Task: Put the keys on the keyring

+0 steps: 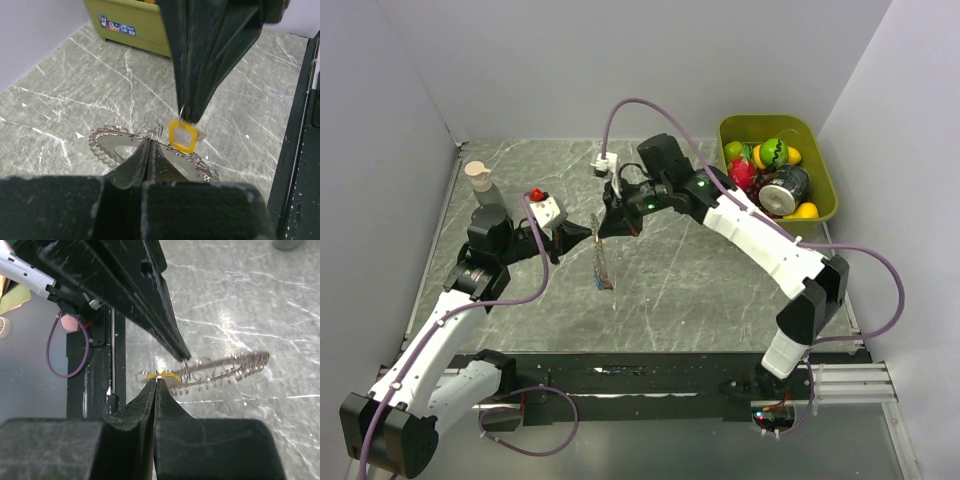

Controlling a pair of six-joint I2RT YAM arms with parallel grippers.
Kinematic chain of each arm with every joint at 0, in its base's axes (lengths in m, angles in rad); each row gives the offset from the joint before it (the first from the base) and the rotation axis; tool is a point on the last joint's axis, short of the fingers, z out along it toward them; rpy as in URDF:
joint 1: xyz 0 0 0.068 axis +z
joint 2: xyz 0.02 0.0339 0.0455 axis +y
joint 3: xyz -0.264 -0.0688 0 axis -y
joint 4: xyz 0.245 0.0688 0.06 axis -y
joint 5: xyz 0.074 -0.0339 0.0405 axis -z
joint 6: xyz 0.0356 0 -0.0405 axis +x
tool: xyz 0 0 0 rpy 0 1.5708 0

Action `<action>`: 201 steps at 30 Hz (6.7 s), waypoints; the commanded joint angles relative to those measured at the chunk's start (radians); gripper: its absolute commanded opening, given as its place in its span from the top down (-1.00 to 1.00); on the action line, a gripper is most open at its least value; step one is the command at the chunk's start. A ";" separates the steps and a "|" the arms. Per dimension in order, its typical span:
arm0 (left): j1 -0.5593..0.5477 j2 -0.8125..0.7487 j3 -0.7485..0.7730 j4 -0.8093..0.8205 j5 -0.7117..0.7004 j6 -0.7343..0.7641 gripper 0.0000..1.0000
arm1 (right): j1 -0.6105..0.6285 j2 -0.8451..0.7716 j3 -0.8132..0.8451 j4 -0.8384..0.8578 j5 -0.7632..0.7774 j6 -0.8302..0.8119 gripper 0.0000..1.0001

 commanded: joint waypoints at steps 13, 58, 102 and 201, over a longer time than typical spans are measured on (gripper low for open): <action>-0.013 -0.018 0.045 0.072 0.017 0.010 0.98 | 0.026 0.083 0.130 -0.066 0.077 0.003 1.00; -0.016 -0.070 -0.018 0.132 0.020 -0.020 0.98 | -0.043 -0.144 -0.126 0.108 -0.031 -0.002 1.00; -0.018 -0.070 -0.031 0.157 0.074 -0.024 0.98 | -0.067 0.040 -0.071 0.070 -0.165 -0.003 1.00; -0.141 0.001 -0.066 0.306 0.152 -0.106 0.98 | -0.155 -0.207 -0.494 0.566 -0.378 0.161 -0.05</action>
